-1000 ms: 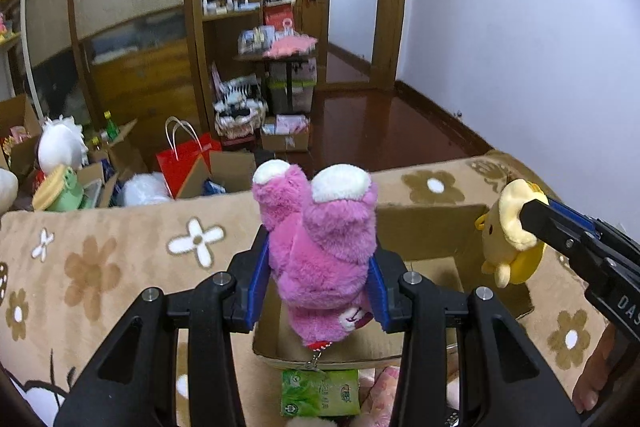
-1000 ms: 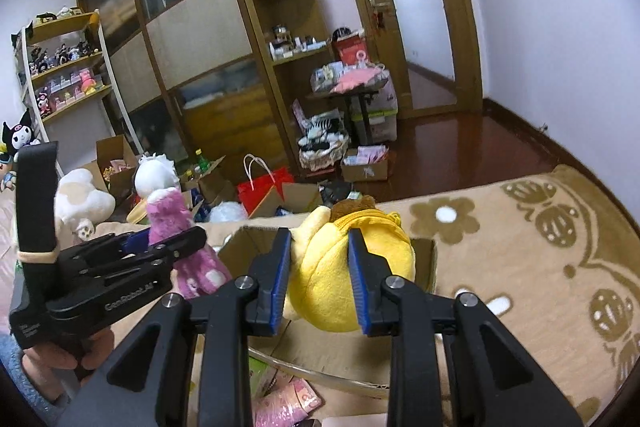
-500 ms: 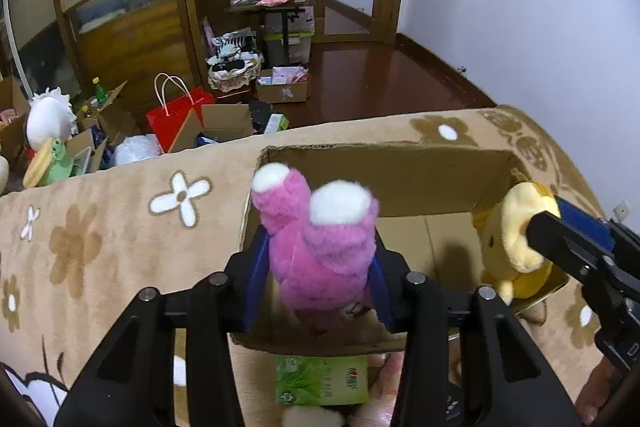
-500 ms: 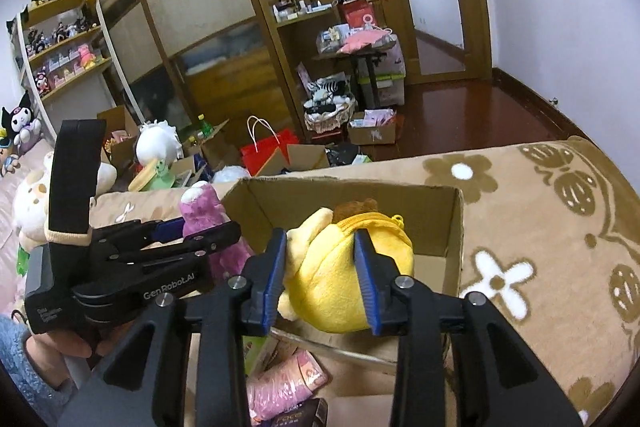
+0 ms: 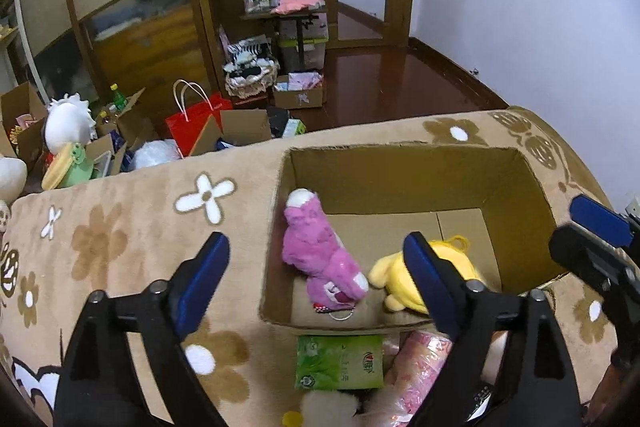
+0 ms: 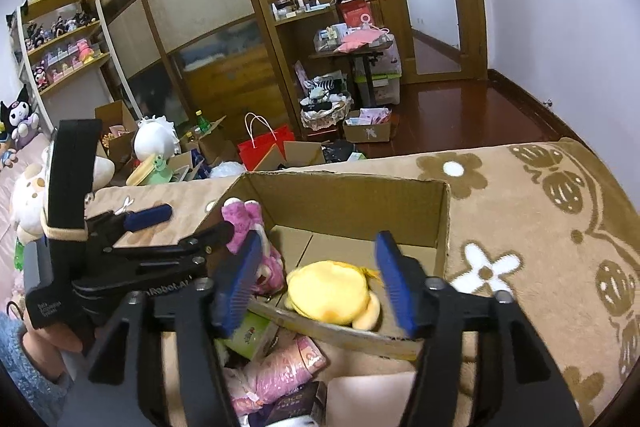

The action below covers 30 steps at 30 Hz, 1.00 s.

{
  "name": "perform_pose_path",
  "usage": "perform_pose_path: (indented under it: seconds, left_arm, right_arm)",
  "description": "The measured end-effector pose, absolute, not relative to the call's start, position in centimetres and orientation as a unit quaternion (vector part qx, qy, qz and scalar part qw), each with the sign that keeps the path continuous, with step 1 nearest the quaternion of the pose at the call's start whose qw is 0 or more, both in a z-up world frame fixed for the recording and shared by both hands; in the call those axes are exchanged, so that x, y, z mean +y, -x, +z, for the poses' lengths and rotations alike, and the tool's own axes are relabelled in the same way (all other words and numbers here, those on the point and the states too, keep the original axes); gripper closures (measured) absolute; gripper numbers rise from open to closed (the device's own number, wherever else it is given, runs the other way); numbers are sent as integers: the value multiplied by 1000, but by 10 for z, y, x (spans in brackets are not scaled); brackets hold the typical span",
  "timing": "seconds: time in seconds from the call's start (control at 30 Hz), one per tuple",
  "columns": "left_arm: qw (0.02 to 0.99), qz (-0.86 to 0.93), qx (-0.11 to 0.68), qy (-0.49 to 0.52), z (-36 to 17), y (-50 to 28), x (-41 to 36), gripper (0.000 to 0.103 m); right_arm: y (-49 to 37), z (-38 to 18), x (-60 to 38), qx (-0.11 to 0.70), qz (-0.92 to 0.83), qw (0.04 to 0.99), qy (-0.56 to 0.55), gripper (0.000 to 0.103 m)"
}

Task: Organize soft objects
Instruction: 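Move both tools back toward the remaining pile beside the box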

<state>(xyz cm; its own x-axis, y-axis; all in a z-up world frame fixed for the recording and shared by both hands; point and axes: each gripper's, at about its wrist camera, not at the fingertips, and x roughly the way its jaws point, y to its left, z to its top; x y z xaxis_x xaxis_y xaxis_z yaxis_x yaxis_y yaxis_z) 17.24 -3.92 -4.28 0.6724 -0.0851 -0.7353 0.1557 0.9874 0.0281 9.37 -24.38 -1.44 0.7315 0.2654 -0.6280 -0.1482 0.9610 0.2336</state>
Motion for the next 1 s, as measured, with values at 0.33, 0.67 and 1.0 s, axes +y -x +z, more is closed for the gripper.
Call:
perform_pose_path:
  seconds: [0.33,0.67,1.0]
  left_arm:
    - [915,-49,397,-51,-29,-138,-21,5]
    - [903,-33,427,-43,-21,-112,-2,5]
    - [880,-29,469,-74,-32,-95,-1,5]
  right_arm:
    - [-62,-1,-245,341,84,933,-80,0]
    - [-35,5,-255,352,57,929,-103,0]
    - [-16,2,-255,374,43,920,-111,0]
